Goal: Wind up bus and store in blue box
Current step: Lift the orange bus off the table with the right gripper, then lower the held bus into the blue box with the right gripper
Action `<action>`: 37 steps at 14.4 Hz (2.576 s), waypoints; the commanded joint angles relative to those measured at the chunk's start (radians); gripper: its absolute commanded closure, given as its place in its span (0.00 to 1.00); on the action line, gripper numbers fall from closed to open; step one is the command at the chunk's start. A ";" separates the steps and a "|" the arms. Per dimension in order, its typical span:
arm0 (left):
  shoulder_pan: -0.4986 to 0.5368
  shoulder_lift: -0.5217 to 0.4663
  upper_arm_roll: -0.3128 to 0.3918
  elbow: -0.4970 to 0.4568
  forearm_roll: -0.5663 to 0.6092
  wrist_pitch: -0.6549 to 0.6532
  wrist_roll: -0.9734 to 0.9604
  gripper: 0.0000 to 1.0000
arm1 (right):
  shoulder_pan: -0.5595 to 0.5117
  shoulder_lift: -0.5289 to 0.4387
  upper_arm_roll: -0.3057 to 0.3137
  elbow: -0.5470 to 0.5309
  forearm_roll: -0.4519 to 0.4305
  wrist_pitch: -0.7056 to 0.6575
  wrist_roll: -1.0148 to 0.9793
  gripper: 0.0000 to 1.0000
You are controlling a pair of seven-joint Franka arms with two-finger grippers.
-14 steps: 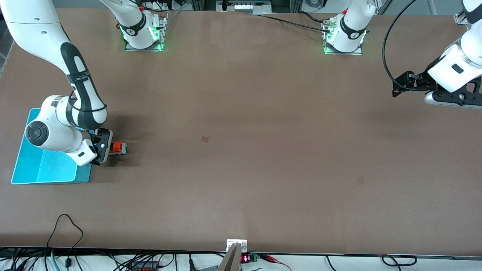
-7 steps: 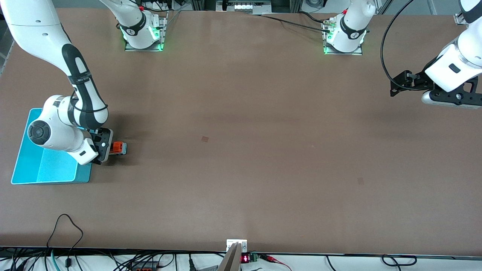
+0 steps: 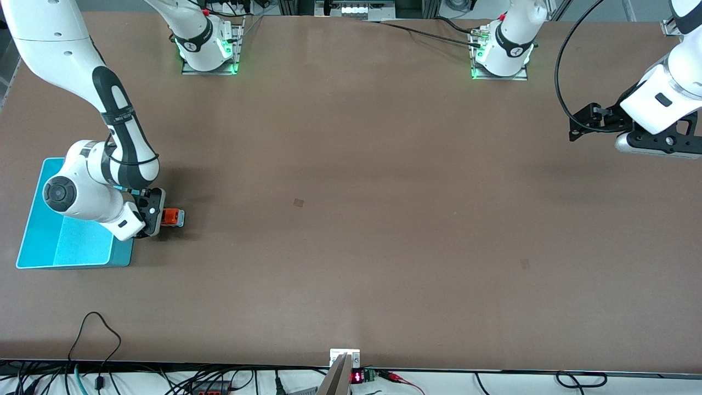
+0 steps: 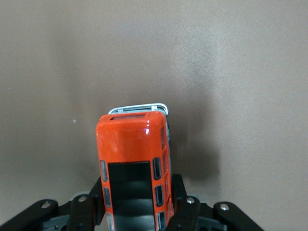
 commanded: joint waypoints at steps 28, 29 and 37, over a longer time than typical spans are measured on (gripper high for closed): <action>-0.014 -0.004 -0.019 0.019 -0.006 -0.012 -0.013 0.00 | -0.121 -0.071 -0.147 0.063 0.088 -0.028 1.239 0.96; -0.014 -0.004 -0.019 0.019 -0.006 -0.012 -0.013 0.00 | -0.121 -0.040 -0.147 0.092 0.086 -0.032 1.244 0.96; -0.014 -0.004 -0.019 0.019 -0.006 -0.012 -0.013 0.00 | -0.162 0.034 -0.147 0.108 0.092 0.010 1.234 0.84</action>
